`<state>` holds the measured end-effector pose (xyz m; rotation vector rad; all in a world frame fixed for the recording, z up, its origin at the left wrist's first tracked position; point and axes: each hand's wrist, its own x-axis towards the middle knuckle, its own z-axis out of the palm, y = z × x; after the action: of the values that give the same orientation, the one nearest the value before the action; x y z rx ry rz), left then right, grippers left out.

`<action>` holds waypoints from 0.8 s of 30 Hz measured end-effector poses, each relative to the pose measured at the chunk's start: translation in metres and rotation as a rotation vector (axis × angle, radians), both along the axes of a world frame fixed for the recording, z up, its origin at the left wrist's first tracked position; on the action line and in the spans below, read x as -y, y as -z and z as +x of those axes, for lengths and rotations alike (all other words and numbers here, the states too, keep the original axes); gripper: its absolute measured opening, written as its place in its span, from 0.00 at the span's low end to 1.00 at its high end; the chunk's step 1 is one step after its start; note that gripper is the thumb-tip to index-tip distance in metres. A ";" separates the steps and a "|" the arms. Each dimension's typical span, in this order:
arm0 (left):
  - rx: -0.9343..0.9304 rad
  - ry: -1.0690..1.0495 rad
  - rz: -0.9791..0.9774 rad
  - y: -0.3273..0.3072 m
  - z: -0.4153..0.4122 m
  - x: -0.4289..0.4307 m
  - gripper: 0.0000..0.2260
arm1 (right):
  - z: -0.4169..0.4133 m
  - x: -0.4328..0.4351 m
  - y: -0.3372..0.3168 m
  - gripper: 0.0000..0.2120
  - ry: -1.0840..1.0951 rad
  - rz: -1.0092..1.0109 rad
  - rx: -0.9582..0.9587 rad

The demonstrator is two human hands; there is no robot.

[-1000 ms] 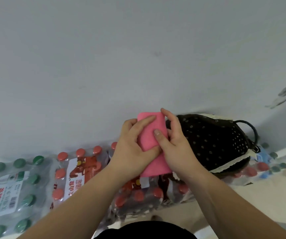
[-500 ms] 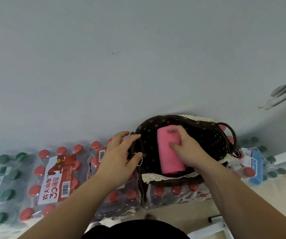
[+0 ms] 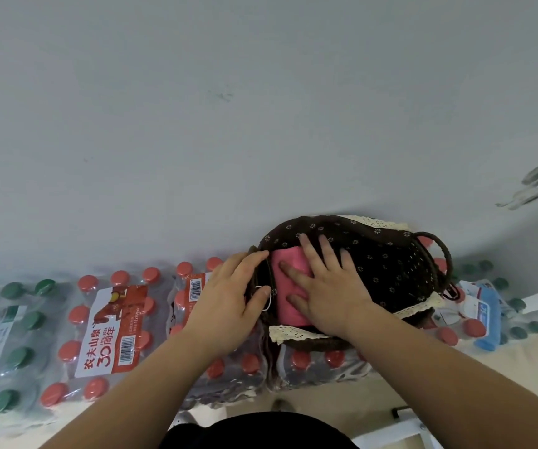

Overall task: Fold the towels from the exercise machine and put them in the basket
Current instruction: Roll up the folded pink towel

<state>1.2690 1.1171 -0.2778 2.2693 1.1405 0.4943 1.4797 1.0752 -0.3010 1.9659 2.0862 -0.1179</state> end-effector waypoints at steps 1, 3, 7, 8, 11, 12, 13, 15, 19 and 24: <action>-0.007 0.004 0.006 0.000 0.000 0.000 0.24 | 0.003 0.000 0.000 0.33 -0.090 0.038 0.030; -0.015 0.009 0.013 0.000 0.001 0.001 0.25 | 0.009 -0.004 0.004 0.37 -0.275 0.020 0.015; -0.022 0.014 -0.005 0.002 0.004 0.004 0.27 | 0.019 -0.014 0.011 0.41 -0.355 -0.156 -0.040; -0.020 0.016 -0.010 0.003 0.005 0.004 0.28 | 0.019 -0.016 0.012 0.42 -0.350 -0.172 -0.066; -0.033 0.022 -0.002 0.006 0.006 0.005 0.30 | 0.020 -0.018 0.018 0.45 -0.338 -0.215 -0.137; -0.037 0.023 0.001 0.007 0.006 0.004 0.31 | 0.021 -0.019 0.020 0.44 -0.328 -0.233 -0.150; -0.038 0.024 0.000 0.007 0.007 0.005 0.32 | 0.022 -0.020 0.021 0.43 -0.319 -0.251 -0.161; -0.033 0.018 -0.008 0.008 0.008 0.005 0.33 | 0.023 -0.022 0.023 0.43 -0.306 -0.277 -0.182; -0.024 -0.003 -0.016 0.010 0.009 0.005 0.33 | 0.023 -0.024 0.026 0.43 -0.295 -0.287 -0.216; -0.054 0.011 0.015 0.011 0.006 0.005 0.34 | 0.023 -0.022 0.018 0.43 -0.278 -0.280 -0.236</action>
<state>1.2752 1.1121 -0.2889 2.3135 1.1539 0.4409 1.5030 1.0971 -0.3193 1.5478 2.3166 -0.5763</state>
